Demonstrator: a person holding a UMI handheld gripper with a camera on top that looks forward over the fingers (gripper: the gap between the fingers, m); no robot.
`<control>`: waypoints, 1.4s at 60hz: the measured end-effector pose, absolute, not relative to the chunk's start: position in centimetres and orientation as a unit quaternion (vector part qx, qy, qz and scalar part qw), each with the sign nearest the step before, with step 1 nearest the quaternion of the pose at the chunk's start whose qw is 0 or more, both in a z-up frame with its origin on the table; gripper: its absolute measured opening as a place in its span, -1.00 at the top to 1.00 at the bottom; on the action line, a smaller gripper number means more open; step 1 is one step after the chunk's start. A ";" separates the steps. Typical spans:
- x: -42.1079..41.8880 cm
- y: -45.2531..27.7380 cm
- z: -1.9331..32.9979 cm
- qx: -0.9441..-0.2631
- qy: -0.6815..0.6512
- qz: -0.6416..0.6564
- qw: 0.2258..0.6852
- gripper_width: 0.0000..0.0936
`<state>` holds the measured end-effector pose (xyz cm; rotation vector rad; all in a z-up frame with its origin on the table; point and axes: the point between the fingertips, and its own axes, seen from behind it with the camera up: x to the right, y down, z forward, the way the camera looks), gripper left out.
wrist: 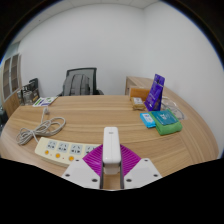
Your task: Unplug charger
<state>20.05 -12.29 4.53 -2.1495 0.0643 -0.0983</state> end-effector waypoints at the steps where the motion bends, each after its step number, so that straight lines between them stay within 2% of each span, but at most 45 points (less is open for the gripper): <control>1: 20.1 -12.4 4.5 -0.880 0.028 -0.038 0.473 0.53; 8: 20.0 -12.1 4.8 -0.885 0.021 -0.025 0.465 0.65; 14: 20.1 -11.8 5.7 -0.888 0.020 -0.018 0.460 0.67; 16: 20.1 -11.3 8.8 -0.869 0.015 -0.025 0.495 0.67; 21: 20.3 -9.8 19.2 -0.798 -0.028 -0.074 0.598 0.68; 26: 20.4 -8.4 25.7 -0.773 -0.008 -0.035 0.634 0.67; 29: 21.4 -8.0 26.2 -0.775 0.019 -0.014 0.631 0.67; 32: 23.2 -7.6 25.7 -0.779 0.041 -0.012 0.626 0.67; 36: 25.7 -7.6 23.1 -0.795 0.067 -0.016 0.603 0.67; 41: 28.2 -8.1 17.8 -0.822 0.113 0.010 0.558 0.64; 45: 29.9 -9.3 12.2 -0.838 0.151 0.030 0.523 0.60; 52: 32.3 -10.7 6.1 -0.866 0.184 0.028 0.463 0.56; 55: 32.6 -11.3 4.4 -0.867 0.195 0.036 0.457 0.54; 59: 33.2 -11.1 4.6 -0.851 0.214 0.062 0.475 0.49; 61: 33.6 -11.1 4.9 -0.848 0.221 0.066 0.476 0.38; 64: 34.7 -11.7 4.7 -0.851 0.223 0.055 0.473 0.19; 70: 36.4 -13.1 2.6 -0.869 0.229 0.030 0.438 -0.13; 74: 36.9 -13.9 1.4 -0.878 0.230 0.034 0.419 -0.51; 76: 37.3 -14.5 1.5 -0.881 0.225 0.024 0.416 -0.64; 81: 38.3 -15.6 3.1 -0.884 0.195 -0.020 0.425 -0.71; 84: 38.0 -16.1 4.2 -0.887 0.174 -0.037 0.427 -0.83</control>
